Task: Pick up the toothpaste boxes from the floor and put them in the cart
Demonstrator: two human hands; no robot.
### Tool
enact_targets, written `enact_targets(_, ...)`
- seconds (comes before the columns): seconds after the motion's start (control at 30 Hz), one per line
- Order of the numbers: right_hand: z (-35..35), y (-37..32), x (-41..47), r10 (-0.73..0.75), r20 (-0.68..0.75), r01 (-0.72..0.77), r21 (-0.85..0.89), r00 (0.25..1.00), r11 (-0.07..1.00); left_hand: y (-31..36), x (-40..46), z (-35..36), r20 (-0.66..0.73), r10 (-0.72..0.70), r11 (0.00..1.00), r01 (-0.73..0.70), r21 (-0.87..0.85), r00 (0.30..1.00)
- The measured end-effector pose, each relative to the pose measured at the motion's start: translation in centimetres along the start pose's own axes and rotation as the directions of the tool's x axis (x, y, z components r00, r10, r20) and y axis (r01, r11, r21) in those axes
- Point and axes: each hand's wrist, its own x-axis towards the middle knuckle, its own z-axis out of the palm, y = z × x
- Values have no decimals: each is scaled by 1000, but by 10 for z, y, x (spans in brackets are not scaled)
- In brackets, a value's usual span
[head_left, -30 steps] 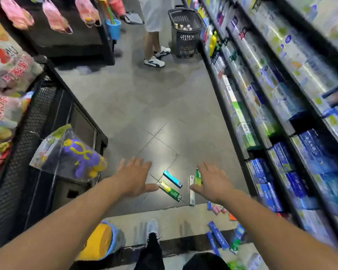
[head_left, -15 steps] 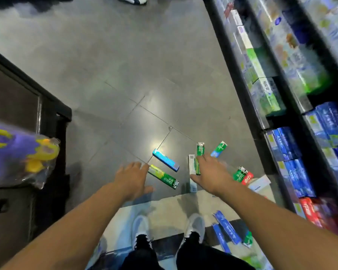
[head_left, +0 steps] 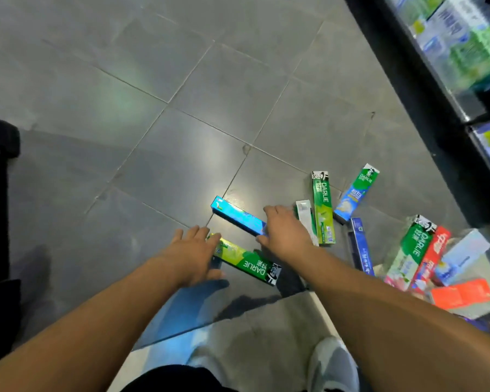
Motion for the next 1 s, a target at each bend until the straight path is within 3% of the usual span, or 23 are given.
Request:
enact_targets(0.2, 41, -7, 45, -21, -49, 20, -23, 999, 1000, -22, 32, 22, -6, 13, 1000, -13, 2, 1000)
enact_targets(0.37, 55, -10, 70, 28, -3, -28, -62, 1000, 998, -32, 32, 27, -58, 32, 998, -35, -54, 998)
enact_targets(0.47, 50, 0, 80, 143, 74, -151, 123, 987, 981, -32, 36, 30, -68, 51, 998, -54, -37, 996)
enact_targets(0.53, 40, 16, 86, 189, 203, -258, 401, 961, 879, -28, 44, 29, -102, 84, 996, -86, -13, 991)
enact_targets(0.63, 14, 39, 79, 150, 342, -361, 722, 928, 590, -15, 64, 26, -180, 167, 986, -166, 21, 969)
enact_targets(0.8, -16, 72, 63, 130, 369, -388, 813, 920, 435, 12, 96, 27, -137, 262, 959, -242, 145, 955)
enact_targets(1.0, -31, 97, 54, 187, 360, -405, 822, 914, 400, 30, 113, 40, -89, 262, 921, -222, 319, 961)
